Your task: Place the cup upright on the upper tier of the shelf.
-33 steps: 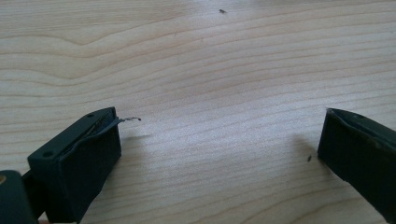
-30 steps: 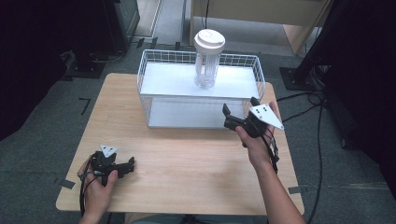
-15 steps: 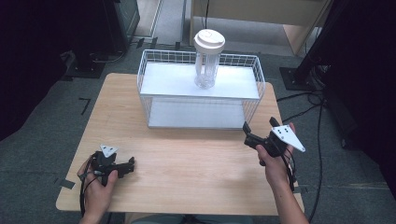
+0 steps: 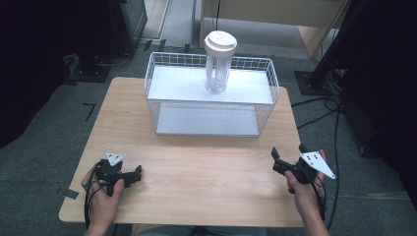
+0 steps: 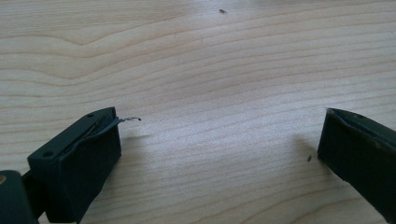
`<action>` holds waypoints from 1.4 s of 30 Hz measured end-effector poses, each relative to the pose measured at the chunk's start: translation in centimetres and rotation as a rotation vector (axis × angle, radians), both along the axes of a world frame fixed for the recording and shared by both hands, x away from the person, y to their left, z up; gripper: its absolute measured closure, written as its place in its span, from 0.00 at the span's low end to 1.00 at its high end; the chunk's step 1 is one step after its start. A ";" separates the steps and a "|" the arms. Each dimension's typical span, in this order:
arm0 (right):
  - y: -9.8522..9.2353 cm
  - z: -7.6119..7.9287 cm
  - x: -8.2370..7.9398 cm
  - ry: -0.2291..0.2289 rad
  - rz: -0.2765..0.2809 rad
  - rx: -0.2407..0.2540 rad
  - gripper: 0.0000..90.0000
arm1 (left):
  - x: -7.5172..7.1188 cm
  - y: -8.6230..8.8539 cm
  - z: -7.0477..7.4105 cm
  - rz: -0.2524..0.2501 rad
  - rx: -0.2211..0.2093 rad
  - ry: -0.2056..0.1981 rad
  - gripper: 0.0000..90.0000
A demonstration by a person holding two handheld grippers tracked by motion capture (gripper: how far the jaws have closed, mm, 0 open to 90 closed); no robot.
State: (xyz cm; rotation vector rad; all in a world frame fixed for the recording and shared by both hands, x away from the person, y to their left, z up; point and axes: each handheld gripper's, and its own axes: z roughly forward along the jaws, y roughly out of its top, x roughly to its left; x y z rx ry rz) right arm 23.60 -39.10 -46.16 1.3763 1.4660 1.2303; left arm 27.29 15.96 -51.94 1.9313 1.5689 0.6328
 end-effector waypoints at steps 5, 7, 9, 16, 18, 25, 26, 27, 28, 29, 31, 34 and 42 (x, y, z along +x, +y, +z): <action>-1.8 -1.5 -1.4 0.039 -0.023 -0.031 0.00 | 0.0 0.0 0.0 0.000 0.000 0.000 0.00; -2.1 -1.7 -1.7 0.047 -0.029 -0.033 0.00 | 0.0 0.0 0.0 -0.002 0.001 0.002 0.00; -2.6 -2.2 -2.2 0.061 -0.035 -0.034 0.00 | 0.0 0.0 0.0 -0.002 0.001 0.002 0.00; -4.3 -4.6 -3.9 0.116 -0.067 -0.027 0.00 | 0.0 0.0 0.0 0.000 0.000 0.000 0.00; -5.1 -5.4 -4.5 0.146 -0.091 -0.035 0.00 | 0.0 0.0 0.0 0.000 0.000 0.000 0.00; -6.5 -5.8 -5.4 0.205 -0.145 -0.056 0.00 | 0.0 0.0 0.0 0.000 0.000 0.000 0.00; -6.6 -5.8 -5.4 0.215 -0.138 -0.065 0.00 | 0.0 0.0 0.0 -0.002 0.002 0.001 0.00; -6.5 -5.8 -5.4 0.233 -0.129 -0.081 0.00 | 0.0 0.0 0.0 -0.002 0.001 0.001 0.00; -6.3 -5.8 -5.2 0.259 -0.117 -0.105 0.00 | 0.0 0.0 0.0 -0.002 0.002 0.001 0.00; -6.0 -5.9 -5.1 0.301 -0.103 -0.136 0.00 | 0.0 0.0 0.0 0.000 0.000 0.000 0.00; -5.4 -6.2 -4.6 0.398 -0.094 -0.196 0.00 | 0.0 0.0 0.0 -0.002 0.002 0.001 0.00; -4.5 -6.4 -4.1 0.464 -0.053 -0.215 0.00 | 0.0 0.0 0.0 -0.002 0.002 0.001 0.00; -4.3 -6.5 -4.0 0.515 0.020 -0.121 0.03 | 0.0 0.0 0.0 0.000 0.000 0.000 0.00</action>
